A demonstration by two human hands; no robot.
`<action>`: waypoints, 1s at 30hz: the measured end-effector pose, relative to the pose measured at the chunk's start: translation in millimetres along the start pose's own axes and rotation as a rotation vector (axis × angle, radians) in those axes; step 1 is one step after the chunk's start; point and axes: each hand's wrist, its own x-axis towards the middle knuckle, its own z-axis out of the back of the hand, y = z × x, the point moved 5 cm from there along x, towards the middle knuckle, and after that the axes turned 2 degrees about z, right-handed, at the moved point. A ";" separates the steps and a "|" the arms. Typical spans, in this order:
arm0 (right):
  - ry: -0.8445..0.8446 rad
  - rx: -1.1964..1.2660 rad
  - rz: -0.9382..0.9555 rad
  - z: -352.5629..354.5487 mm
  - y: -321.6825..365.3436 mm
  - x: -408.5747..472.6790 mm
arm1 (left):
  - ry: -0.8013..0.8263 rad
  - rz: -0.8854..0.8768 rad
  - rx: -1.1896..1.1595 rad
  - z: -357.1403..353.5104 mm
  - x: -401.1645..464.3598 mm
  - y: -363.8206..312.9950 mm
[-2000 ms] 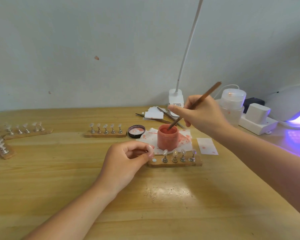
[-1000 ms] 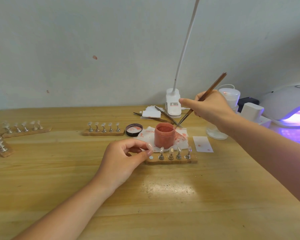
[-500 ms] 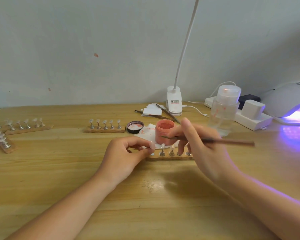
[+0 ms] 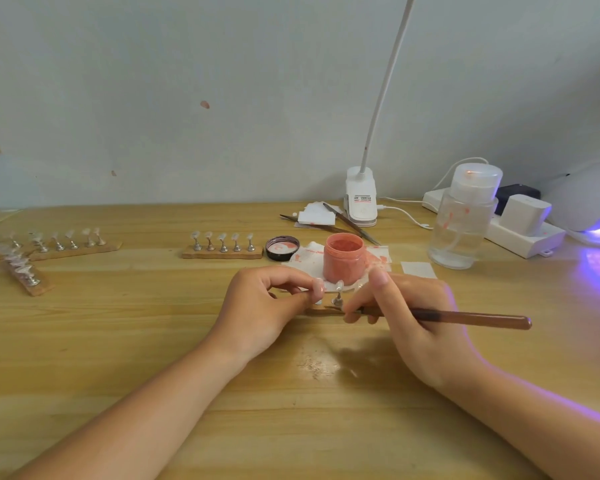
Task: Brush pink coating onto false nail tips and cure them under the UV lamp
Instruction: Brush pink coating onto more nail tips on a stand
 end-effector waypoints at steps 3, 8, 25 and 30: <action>-0.024 -0.088 0.073 0.8 5.1 2.9 | 0.005 -0.006 0.017 -0.3 0.0 0.7; 0.006 -0.037 0.059 -0.4 3.3 -1.3 | -0.003 -0.019 0.002 0.2 0.3 0.1; -0.017 -0.053 0.035 0.6 4.9 -2.0 | 0.006 -0.013 0.007 -0.3 -0.7 -0.6; 0.025 -0.024 -0.016 -2.3 2.5 -2.1 | 0.007 -0.009 0.011 -0.5 -0.9 -0.3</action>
